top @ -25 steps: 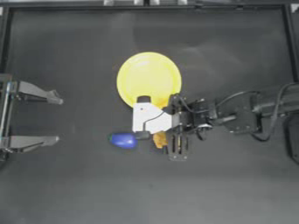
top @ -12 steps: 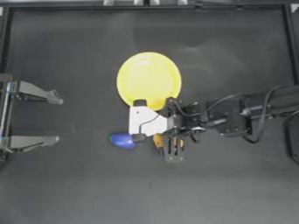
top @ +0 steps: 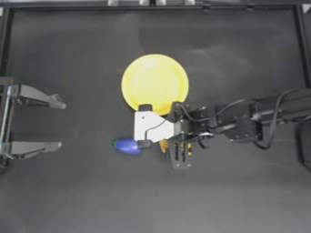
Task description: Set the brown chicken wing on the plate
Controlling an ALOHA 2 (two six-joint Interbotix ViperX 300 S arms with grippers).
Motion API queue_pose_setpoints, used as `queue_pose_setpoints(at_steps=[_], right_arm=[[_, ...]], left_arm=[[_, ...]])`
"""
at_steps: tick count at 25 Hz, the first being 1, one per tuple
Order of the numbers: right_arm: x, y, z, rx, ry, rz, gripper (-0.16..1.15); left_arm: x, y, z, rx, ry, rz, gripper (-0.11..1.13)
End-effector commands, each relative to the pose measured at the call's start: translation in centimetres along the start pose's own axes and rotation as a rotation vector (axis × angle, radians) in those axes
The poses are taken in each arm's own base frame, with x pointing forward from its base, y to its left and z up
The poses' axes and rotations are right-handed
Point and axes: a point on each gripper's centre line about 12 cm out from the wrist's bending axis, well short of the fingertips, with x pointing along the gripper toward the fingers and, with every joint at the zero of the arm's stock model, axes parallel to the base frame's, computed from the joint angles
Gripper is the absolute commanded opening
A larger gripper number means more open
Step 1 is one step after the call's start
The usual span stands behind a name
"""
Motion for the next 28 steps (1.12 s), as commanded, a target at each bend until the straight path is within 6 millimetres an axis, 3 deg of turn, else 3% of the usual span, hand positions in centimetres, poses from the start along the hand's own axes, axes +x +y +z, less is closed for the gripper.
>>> queue_pose_setpoints(at_steps=[1,8,17,21,28], right_arm=[[-3.6,-0.1,1.4,-0.006,-0.098,0.001,0.43],[-8.0,-1.8,2.2,-0.024,-0.170,-0.032,0.43],[-10.3,-6.3,3.9,-0.072,-0.177,-0.088,0.43],[-10.1,-8.3,4.8,-0.090,-0.166,-0.084,0.43],[-7.7,-11.8,5.7,-0.106,-0.126,-0.051,0.43]], left_arm=[[0.5,0.0,0.6,-0.003,-0.008,0.000,1.03],[0.5,0.0,0.6,-0.003,-0.008,0.000,1.03],[0.5,0.0,0.6,-0.002,-0.006,0.000,1.03],[0.6,0.0,0.5,-0.003,0.002,0.002,1.03],[0.9,0.0,0.3,-0.001,0.012,0.002,1.03]])
